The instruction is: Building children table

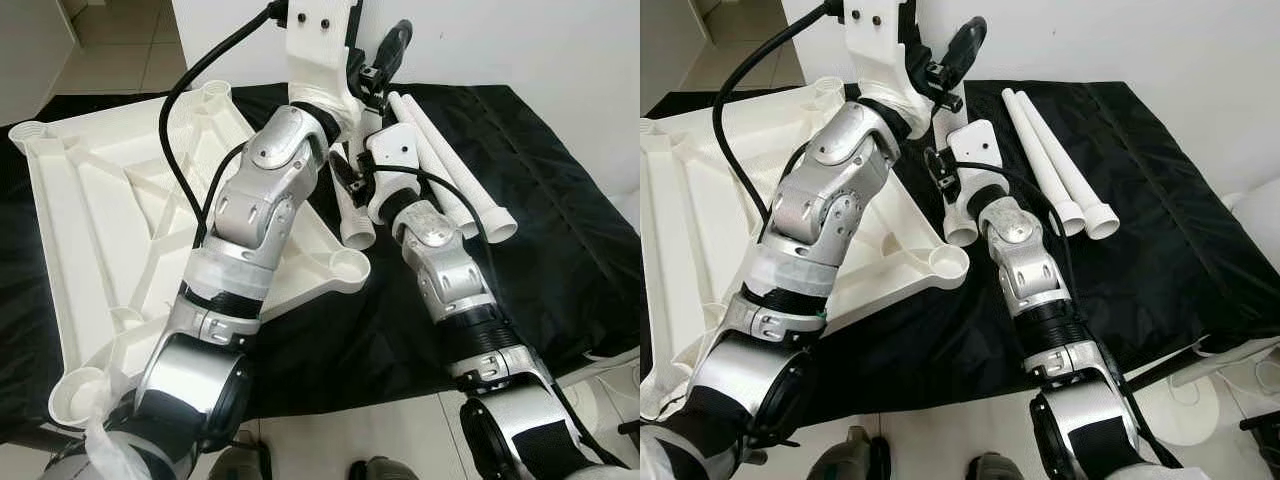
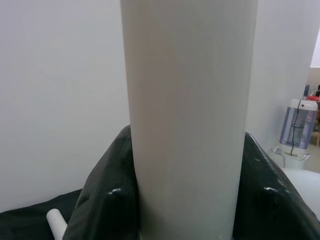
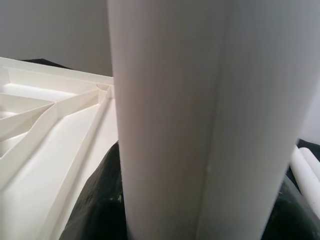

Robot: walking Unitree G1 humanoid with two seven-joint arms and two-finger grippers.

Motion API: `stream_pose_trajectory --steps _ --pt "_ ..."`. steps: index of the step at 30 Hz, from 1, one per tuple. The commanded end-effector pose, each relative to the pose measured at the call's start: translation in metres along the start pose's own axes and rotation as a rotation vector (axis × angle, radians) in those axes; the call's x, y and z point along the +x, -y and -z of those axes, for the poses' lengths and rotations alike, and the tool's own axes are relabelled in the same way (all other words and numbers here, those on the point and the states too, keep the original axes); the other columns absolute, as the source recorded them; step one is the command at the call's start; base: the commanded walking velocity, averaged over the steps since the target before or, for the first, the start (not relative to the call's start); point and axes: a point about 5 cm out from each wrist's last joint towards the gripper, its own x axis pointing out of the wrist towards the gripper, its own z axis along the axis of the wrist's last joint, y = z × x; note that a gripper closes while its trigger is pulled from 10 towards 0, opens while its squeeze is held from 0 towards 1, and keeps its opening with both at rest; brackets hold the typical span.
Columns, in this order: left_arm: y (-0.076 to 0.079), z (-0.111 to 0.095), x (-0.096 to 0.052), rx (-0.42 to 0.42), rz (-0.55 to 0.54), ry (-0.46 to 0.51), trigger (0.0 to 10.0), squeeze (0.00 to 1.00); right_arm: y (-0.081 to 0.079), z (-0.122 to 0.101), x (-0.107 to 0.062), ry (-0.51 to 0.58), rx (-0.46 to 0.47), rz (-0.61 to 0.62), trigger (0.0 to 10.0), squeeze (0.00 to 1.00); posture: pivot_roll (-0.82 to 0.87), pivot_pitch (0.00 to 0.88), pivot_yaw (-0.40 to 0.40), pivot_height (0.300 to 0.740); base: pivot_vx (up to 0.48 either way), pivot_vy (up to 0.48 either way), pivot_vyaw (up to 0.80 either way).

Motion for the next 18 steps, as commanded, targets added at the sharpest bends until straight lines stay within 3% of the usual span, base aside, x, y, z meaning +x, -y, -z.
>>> stream_pose_trajectory --steps 1,7,8,9,10,11,12,18 --pt "0.006 -0.005 0.000 0.015 0.018 0.014 10.0 0.00 -0.002 0.004 0.002 -0.026 0.004 -0.006 0.0 0.00 -0.03 0.036 -0.029 0.740 0.000 0.000 0.00" --pt "0.009 -0.005 -0.001 0.035 0.024 0.004 10.0 0.00 -0.004 0.007 0.003 -0.036 0.016 -0.006 0.0 0.00 -0.02 0.038 -0.034 0.740 0.000 0.000 0.00" --pt "0.011 -0.005 -0.001 0.048 0.030 0.001 10.0 0.00 -0.004 0.007 0.003 -0.037 0.011 0.008 3.5 0.00 -0.02 0.039 -0.036 0.740 0.000 0.000 0.00" --pt "0.012 -0.004 -0.002 0.042 0.041 -0.001 10.0 0.00 -0.004 0.007 0.004 -0.035 0.027 0.014 10.0 0.00 -0.02 0.041 -0.036 0.740 0.000 0.000 0.00" --pt "0.014 -0.004 -0.003 0.043 0.051 -0.003 10.0 0.08 -0.006 0.007 0.004 -0.031 0.050 0.016 10.0 0.00 -0.01 0.044 -0.039 0.740 0.000 0.000 0.00" --pt "0.015 -0.004 -0.003 0.038 0.057 -0.004 10.0 0.88 -0.007 0.006 0.005 -0.024 0.083 0.017 10.0 0.00 -0.01 0.044 -0.039 0.740 0.000 0.000 0.00" --pt "0.017 -0.005 -0.005 0.000 0.073 -0.003 10.0 1.00 -0.010 0.004 0.005 -0.008 0.156 0.024 10.0 0.00 0.00 0.049 -0.045 0.740 0.000 0.000 0.00" --pt "0.018 -0.006 -0.007 -0.005 0.079 0.001 10.0 1.00 -0.012 0.002 0.006 0.004 0.191 0.031 10.0 0.00 0.00 0.053 -0.048 0.740 0.000 0.000 0.00"
